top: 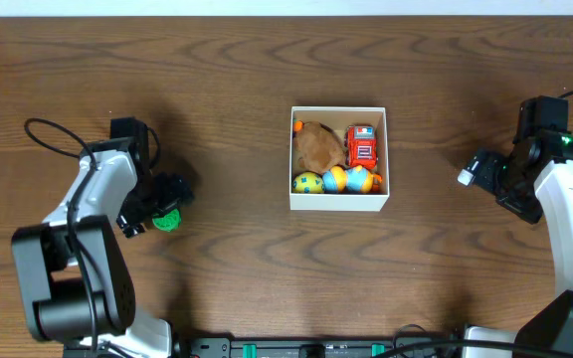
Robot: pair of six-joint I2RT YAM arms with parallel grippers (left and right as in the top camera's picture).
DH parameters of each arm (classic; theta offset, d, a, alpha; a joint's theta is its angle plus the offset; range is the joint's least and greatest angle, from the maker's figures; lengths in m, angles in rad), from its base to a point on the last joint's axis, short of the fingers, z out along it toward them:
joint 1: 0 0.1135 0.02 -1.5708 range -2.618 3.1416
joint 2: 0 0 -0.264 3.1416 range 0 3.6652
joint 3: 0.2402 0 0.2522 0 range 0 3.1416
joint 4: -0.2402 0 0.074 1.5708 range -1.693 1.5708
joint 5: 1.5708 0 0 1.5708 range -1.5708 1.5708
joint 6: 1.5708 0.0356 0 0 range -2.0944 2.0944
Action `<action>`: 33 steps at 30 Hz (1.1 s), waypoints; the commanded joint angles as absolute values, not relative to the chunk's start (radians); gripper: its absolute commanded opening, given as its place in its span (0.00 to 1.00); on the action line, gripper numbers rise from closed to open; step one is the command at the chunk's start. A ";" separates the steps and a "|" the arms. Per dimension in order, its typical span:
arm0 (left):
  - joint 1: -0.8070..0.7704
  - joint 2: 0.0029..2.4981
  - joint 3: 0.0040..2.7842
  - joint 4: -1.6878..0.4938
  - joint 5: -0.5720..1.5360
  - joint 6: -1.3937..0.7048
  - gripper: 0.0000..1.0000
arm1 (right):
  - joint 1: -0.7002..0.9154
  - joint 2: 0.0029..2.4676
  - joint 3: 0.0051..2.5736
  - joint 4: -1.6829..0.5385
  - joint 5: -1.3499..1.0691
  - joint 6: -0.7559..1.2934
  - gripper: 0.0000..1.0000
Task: Pack container
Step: 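Move the left gripper to the green spiky ball and grasp it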
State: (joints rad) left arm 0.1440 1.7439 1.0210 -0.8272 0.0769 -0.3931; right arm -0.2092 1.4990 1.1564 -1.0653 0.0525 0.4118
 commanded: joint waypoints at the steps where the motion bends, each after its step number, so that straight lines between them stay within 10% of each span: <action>1: 0.147 1.777 1.017 -0.820 0.080 -0.398 0.98 | -0.216 1.504 1.156 -1.066 0.051 0.402 0.99; 28: 0.147 1.795 0.954 -0.761 0.079 -0.398 1.00 | -0.216 1.504 1.156 -1.068 0.051 0.395 0.99; 33: 0.147 1.794 0.954 -0.760 0.079 -0.398 0.84 | -0.216 1.504 1.156 -1.067 0.051 0.395 0.99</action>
